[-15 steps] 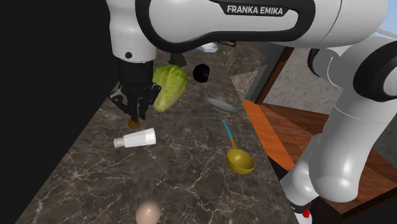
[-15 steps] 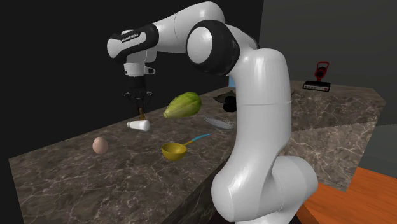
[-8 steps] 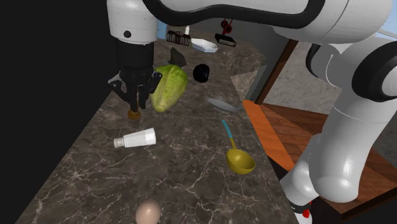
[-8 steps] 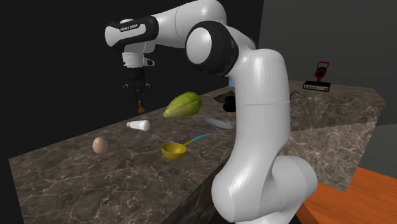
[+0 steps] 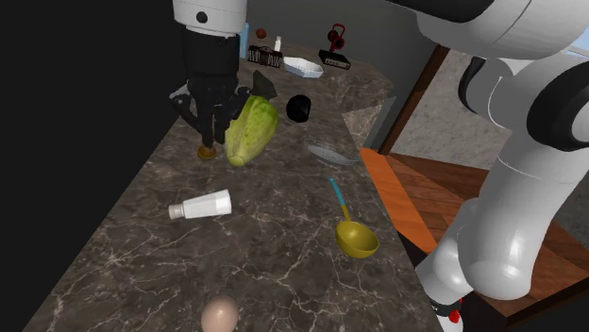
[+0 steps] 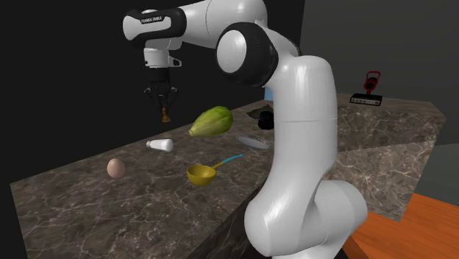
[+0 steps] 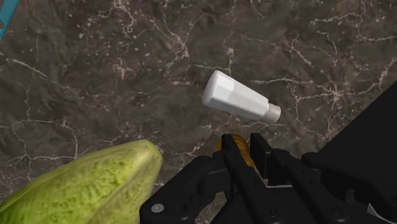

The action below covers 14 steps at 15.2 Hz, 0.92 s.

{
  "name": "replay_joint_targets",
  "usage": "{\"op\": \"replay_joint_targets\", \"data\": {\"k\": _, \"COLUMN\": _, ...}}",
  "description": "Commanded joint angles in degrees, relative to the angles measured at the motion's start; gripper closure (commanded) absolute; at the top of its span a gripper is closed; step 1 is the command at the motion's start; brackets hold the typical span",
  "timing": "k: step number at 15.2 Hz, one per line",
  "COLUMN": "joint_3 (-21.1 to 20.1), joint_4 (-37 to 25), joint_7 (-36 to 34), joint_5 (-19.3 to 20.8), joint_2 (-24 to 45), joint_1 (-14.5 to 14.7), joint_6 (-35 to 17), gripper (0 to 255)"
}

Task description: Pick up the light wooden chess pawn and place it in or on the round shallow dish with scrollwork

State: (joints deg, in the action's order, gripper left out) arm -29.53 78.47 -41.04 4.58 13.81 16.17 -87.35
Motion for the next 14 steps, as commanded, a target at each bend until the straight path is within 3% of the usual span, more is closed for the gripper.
{"op": "replay_joint_targets", "data": {"k": 1, "joint_3": 0.55, "joint_4": 5.24, "joint_7": 2.64, "joint_5": -2.08, "joint_2": -4.42, "joint_1": -2.52, "joint_6": -1.29, "gripper": 255}}
{"op": "replay_joint_targets", "data": {"k": 8, "joint_3": 5.14, "joint_4": 19.51, "joint_7": 13.67, "joint_5": -7.60, "joint_2": -17.80, "joint_1": -8.90, "joint_6": -3.37, "gripper": 255}}
{"op": "replay_joint_targets", "data": {"k": 9, "joint_3": 4.29, "joint_4": 16.28, "joint_7": 11.76, "joint_5": -6.56, "joint_2": -15.13, "joint_1": -8.03, "joint_6": -2.61, "gripper": 255}}
{"op": "replay_joint_targets", "data": {"k": 10, "joint_3": 4.29, "joint_4": 16.28, "joint_7": 11.76, "joint_5": -6.56, "joint_2": -15.13, "joint_1": -8.03, "joint_6": -2.61, "gripper": 0}}
{"op": "replay_joint_targets", "data": {"k": 14, "joint_3": 3.57, "joint_4": 10.40, "joint_7": 8.81, "joint_5": -3.55, "joint_2": -6.87, "joint_1": -7.06, "joint_6": -5.45, "gripper": 0}}
